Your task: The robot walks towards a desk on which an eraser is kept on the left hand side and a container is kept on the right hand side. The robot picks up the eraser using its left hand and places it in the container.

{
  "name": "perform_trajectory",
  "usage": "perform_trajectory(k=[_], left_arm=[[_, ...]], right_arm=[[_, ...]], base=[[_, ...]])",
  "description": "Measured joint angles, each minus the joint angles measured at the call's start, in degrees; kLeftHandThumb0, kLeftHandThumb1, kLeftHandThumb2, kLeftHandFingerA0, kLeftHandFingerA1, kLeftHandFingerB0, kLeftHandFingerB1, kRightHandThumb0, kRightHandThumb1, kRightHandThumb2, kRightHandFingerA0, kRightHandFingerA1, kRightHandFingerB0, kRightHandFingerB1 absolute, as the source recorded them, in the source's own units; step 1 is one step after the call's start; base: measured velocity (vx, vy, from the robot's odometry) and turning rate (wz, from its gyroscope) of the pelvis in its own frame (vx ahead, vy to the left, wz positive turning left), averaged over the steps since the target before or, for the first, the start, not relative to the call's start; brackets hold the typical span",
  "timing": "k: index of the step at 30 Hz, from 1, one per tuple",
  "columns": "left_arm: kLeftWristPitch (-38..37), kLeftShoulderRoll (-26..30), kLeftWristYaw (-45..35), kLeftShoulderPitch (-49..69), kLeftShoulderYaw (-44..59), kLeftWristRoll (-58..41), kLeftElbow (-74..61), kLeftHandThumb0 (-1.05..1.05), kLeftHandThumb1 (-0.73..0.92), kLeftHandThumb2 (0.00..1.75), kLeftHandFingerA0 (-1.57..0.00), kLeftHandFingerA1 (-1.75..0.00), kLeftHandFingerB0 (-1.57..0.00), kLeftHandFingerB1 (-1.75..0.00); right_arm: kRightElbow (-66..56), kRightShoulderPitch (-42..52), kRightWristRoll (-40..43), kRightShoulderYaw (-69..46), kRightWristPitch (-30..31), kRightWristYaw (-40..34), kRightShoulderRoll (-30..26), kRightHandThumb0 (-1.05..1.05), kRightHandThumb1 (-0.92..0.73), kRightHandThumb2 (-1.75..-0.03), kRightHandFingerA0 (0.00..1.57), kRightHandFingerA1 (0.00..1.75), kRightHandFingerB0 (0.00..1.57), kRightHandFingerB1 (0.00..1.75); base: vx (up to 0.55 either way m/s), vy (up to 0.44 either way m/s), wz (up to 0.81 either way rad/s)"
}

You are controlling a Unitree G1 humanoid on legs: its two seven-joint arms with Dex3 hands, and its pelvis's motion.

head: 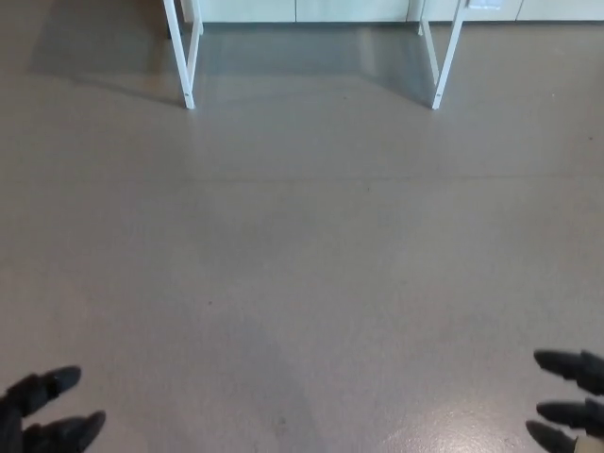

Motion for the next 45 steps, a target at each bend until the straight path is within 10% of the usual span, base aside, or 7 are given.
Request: perform_trajectory(k=[3, 9, 10, 13, 45], left_arm=[[0.0, -1.0, -1.9, 3.9, 1.4, -2.5, -3.3, -0.41, 0.41, 0.81, -0.44, -0.66, -0.36, -0.53], [0.1, -1.5, -4.6, 7.8, 1.8, -5.4, -5.0, -0.44, 0.41, 0.81, -0.45, -0.66, -0.36, -0.54], [0.1, -1.5, -4.9, 8.2, 1.8, -5.7, -5.1, -0.38, 0.56, 0.57, -0.47, -0.6, -0.42, -0.4], [0.1, -1.4, -5.5, 8.8, 1.7, -6.3, -5.2, -0.43, 0.43, 0.83, -0.44, -0.66, -0.36, -0.54], [-8.5, -1.0, -6.1, 13.4, -1.9, -5.1, 5.3, -0.53, 0.41, 0.82, -0.53, -0.68, -0.41, -0.54]], right_arm=[[-3.9, 4.2, 1.0, -0.2, -1.1, 1.2, -0.2, -0.04, -0.45, -0.52, 0.63, 0.49, 0.47, 0.43], [-5.1, 7.6, 2.4, -0.4, -1.5, 3.1, -0.2, -0.06, -0.45, -0.52, 0.63, 0.48, 0.48, 0.43], [-5.3, 7.9, 2.5, -0.4, -1.6, 3.2, -0.2, -0.06, -0.45, -0.52, 0.64, 0.49, 0.48, 0.43], [-5.2, 8.6, 2.8, -0.3, -1.9, 3.6, -0.3, -0.04, -0.45, -0.52, 0.64, 0.49, 0.48, 0.43], [-0.8, 11.7, 0.1, 3.4, -7.5, 4.1, -3.6, -0.1, -0.44, -0.53, 0.67, 0.48, 0.48, 0.43]], base=[[0.0, 0.0, 0.0], [0.02, -0.002, 0.01], [0.1, 0.012, 0.14], [-0.02, 0.016, 0.22], [0.2, 0.028, 0.04]])
